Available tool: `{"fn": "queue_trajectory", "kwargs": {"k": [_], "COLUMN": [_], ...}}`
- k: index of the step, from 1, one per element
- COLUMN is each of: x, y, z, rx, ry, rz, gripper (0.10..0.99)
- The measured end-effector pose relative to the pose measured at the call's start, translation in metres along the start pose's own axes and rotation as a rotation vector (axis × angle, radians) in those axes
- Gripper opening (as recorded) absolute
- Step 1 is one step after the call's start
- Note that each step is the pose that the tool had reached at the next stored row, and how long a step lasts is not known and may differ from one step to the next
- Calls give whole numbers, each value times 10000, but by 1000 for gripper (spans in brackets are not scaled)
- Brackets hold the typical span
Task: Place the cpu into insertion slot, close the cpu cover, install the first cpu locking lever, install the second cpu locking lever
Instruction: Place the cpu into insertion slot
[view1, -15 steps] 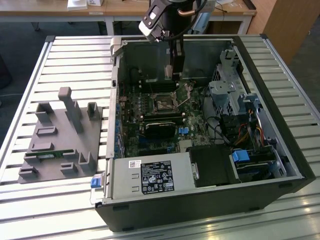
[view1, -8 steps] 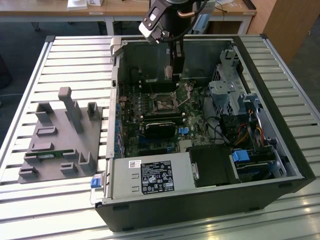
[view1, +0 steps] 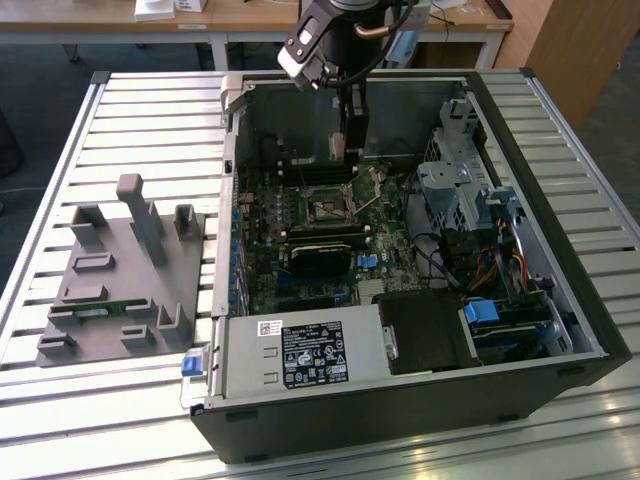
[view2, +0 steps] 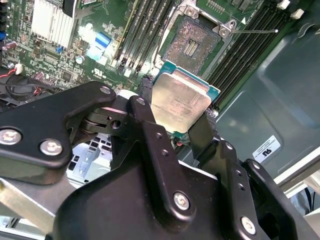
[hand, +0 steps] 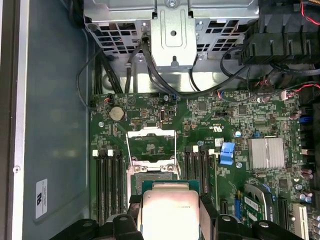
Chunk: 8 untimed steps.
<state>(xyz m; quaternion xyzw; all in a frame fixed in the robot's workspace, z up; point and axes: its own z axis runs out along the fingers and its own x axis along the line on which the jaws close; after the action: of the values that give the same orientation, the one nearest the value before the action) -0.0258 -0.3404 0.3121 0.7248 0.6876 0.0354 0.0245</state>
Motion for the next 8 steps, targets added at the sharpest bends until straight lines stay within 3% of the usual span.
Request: {"fn": "queue_trajectory", "kwargs": {"k": [8], "x": [-1], "y": [-2], "z": [23], "rx": [0], "ry": [-1], "rz": [0], "gripper": [537]}}
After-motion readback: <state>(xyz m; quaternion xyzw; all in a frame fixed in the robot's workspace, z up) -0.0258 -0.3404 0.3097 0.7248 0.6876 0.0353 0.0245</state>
